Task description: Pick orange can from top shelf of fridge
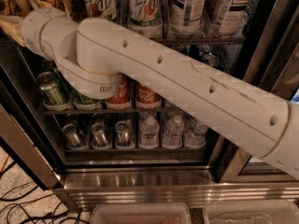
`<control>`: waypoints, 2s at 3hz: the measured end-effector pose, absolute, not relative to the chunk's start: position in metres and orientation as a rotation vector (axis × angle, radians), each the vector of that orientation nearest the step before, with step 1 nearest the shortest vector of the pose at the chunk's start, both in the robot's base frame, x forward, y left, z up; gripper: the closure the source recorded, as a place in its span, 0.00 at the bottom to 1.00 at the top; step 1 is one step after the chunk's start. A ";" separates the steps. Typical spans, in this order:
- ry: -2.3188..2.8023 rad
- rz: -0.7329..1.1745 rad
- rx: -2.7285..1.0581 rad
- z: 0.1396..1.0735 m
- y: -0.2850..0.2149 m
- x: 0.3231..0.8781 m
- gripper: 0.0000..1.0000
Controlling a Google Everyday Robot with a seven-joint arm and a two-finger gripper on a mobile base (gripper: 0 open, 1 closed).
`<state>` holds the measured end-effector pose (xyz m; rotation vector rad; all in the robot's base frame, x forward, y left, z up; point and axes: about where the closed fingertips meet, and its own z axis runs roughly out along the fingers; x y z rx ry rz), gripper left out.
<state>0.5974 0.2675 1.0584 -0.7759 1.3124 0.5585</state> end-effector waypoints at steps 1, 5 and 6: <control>1.312 0.559 -0.776 1.058 0.268 0.597 0.75; 1.312 0.559 -0.776 1.059 0.268 0.597 0.78; 1.312 0.559 -0.776 1.059 0.268 0.597 0.60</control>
Offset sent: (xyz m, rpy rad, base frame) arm 0.0000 0.0000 0.0000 0.0000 0.0000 0.0000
